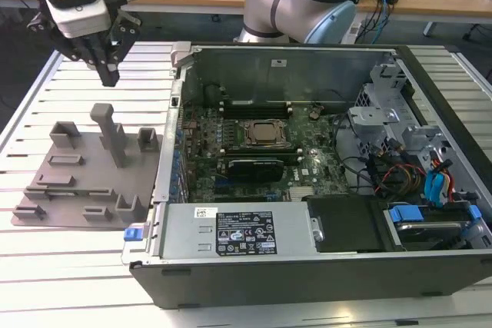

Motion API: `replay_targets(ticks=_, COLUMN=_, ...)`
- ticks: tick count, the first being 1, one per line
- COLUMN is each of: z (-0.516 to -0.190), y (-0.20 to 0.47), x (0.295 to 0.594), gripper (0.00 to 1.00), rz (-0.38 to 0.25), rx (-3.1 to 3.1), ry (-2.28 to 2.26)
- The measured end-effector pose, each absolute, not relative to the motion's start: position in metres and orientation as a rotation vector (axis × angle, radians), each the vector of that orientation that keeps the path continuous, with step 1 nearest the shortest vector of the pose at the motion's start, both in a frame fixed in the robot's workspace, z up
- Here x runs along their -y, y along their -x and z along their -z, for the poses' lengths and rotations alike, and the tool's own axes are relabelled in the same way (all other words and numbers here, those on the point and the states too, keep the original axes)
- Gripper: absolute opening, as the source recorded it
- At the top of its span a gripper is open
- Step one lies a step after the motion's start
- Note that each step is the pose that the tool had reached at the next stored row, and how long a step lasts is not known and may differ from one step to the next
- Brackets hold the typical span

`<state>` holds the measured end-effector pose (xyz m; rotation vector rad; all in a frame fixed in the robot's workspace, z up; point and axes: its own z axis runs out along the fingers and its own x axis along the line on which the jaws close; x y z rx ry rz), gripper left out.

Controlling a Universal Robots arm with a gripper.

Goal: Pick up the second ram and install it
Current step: 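Reach for the second ram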

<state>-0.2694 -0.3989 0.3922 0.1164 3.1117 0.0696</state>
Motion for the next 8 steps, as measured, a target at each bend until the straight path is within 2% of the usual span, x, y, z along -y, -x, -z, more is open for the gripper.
replay_targets(ticks=8, z=-0.391, y=0.297, x=0.399, gripper=0.10, rz=-0.070, rx=-3.112, ry=-0.116)
